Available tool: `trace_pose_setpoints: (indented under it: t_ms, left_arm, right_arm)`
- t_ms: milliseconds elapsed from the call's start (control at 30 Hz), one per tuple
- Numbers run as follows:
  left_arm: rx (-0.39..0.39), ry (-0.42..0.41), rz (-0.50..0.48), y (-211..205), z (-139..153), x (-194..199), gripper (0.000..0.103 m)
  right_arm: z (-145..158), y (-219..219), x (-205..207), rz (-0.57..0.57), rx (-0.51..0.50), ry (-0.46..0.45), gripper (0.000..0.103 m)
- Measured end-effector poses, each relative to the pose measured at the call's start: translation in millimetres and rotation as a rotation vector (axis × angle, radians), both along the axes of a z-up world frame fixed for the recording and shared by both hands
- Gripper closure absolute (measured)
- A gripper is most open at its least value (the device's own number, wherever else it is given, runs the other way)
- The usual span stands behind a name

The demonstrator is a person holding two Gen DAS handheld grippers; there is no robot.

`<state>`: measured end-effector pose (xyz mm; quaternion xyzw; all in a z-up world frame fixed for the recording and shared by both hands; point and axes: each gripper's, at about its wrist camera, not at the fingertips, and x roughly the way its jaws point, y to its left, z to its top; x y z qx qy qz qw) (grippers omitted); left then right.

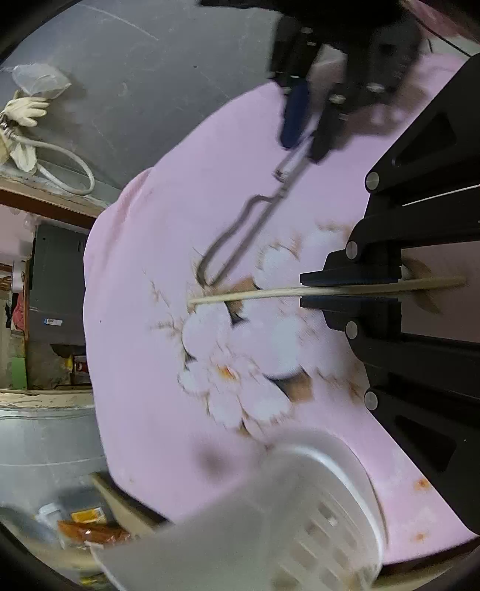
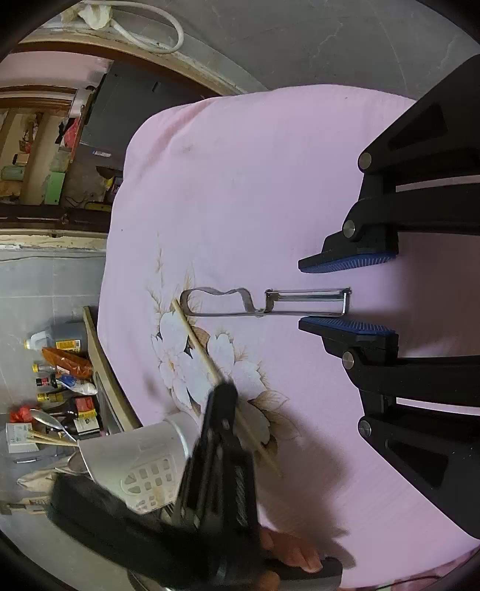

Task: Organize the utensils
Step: 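Grasp the steel peeler handle with the right tool while the left tool holds the chopstick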

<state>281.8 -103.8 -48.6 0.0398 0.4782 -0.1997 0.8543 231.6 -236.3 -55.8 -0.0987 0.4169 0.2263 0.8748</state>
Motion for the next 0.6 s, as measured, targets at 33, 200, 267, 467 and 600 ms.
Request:
trace_pose_setpoints:
  t_ms: [33,200,267,467,600]
  left_arm:
    - [0.015,-0.006,-0.001,2,1,-4,0.1]
    - [0.027,0.006,0.012,17,2,-16,0.1]
    - [0.018,0.024,0.016,23,2,-18,0.1]
    - [0.029,0.065,0.002,26,4,-13,0.1]
    - [0.081,0.058,-0.027,19,3,-3,0.1]
  right_arm:
    - [0,1,1,0.003,-0.004,0.0,0.081]
    - [-1,13,21,0.024,-0.005,0.016,0.079]
    - [-2,17,32,0.031,-0.001,0.027,0.079]
    - [-5,35,70,0.049,-0.012,0.055,0.079]
    - [-7,39,86,0.039,0.024,0.08,0.078]
